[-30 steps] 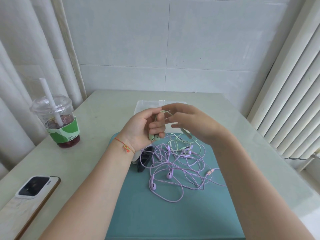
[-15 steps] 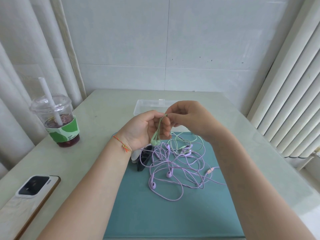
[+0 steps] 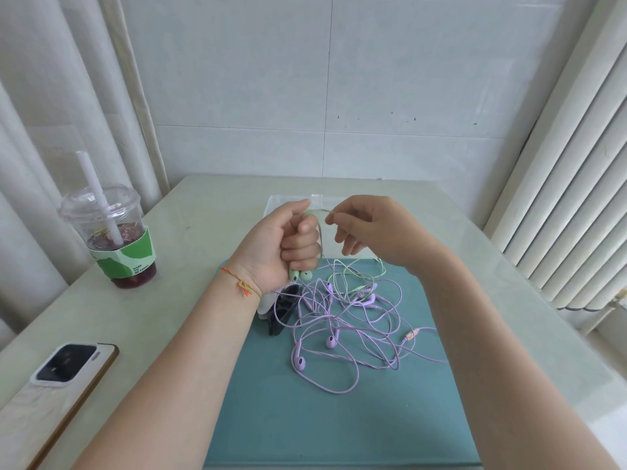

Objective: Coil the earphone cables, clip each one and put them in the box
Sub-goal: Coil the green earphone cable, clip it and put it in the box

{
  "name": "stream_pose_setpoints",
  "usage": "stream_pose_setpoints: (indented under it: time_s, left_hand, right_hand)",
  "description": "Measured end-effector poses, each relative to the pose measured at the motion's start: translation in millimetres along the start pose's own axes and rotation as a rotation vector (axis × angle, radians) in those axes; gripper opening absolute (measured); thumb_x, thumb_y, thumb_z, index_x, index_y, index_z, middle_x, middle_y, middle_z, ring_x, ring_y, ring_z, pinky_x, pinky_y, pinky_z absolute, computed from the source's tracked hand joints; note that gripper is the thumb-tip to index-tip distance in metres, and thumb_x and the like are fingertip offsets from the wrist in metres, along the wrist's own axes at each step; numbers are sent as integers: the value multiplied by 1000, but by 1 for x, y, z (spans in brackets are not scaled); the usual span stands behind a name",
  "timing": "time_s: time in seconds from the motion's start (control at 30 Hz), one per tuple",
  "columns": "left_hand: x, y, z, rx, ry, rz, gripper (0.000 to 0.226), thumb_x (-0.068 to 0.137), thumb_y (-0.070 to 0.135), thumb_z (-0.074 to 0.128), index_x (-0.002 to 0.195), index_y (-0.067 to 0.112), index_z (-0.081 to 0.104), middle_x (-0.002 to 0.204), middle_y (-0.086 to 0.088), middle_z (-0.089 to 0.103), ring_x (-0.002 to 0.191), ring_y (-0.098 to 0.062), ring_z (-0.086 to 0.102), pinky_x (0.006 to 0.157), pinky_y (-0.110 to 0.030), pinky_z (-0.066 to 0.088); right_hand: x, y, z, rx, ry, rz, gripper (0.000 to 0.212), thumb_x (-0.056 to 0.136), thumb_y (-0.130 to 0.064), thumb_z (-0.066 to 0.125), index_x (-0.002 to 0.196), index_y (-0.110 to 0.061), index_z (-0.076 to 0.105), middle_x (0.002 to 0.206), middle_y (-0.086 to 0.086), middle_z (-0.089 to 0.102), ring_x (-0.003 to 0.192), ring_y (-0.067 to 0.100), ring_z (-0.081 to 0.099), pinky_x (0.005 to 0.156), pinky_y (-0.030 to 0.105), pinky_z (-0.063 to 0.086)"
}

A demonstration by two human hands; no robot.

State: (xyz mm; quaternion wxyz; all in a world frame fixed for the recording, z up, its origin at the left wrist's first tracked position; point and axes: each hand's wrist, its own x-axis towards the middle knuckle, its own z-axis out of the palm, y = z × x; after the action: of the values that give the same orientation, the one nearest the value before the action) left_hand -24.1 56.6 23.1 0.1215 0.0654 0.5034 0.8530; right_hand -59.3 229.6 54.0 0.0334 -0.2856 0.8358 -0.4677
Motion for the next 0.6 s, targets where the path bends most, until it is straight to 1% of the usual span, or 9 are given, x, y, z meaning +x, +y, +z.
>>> stream_pose_setpoints:
  time_s: [0.07,0.17,0.23,0.27,0.33,0.4,0.43,0.5,0.6]
  left_hand:
    - [1,1,-1,-63,21,54,40,90,34,45,53,19,50,44,6,8,41,-12,5,37,-19,14]
    - [2,1,1,-175,-2,103,38,93,32,44,66,15,66,36,8,20,38,-10,9,36,-19,18]
    - [3,0,3,-261,-26,136,38,95,31,43,81,12,73,38,8,29,36,-7,21,39,-18,28]
    - [4,0,4,-303,-27,156,39,97,31,41,87,11,74,43,7,35,38,-6,31,44,-18,35]
    - [5,-1,4,-336,-14,213,42,101,29,38,94,10,75,58,5,53,51,-9,53,58,-23,47]
    - [4,-1,5,-322,9,253,43,102,28,37,95,11,76,82,1,71,79,-17,70,77,-30,56]
    - [4,-1,4,-323,18,262,43,103,27,37,96,11,76,94,-2,73,93,-21,71,86,-33,56]
    - [3,-1,4,-312,24,280,40,103,27,37,101,11,74,111,-5,72,113,-25,65,99,-37,50]
    - [4,0,3,-274,45,296,34,103,29,35,112,13,64,121,-5,68,125,-26,57,110,-40,39]
  right_hand:
    - [0,2,0,-12,-23,35,19,97,-14,51,94,-9,69,71,3,66,59,19,63,70,41,56]
    - [1,2,6,-1,-24,57,23,97,-18,48,92,-14,70,64,0,60,51,20,54,54,32,49]
    - [1,1,14,12,-9,72,23,99,-22,46,94,-17,69,64,0,60,48,19,49,46,25,42]
    - [2,0,19,27,-18,82,24,100,-22,45,94,-17,67,66,1,61,47,18,47,44,23,40]
    - [2,-1,27,72,-67,98,25,100,-16,41,88,-17,63,69,3,61,46,18,48,44,24,40]
    - [2,0,33,90,-113,119,25,98,-6,38,87,-11,61,71,3,62,47,17,52,46,26,43]
    - [2,0,34,86,-126,132,25,96,-3,37,91,-6,61,73,3,62,48,16,53,48,26,45]
    - [2,1,35,85,-151,153,23,96,-1,37,97,1,61,76,2,65,49,14,56,51,25,48]
    - [1,4,36,125,-219,197,23,94,2,41,92,-2,63,71,2,67,49,13,59,54,24,52]
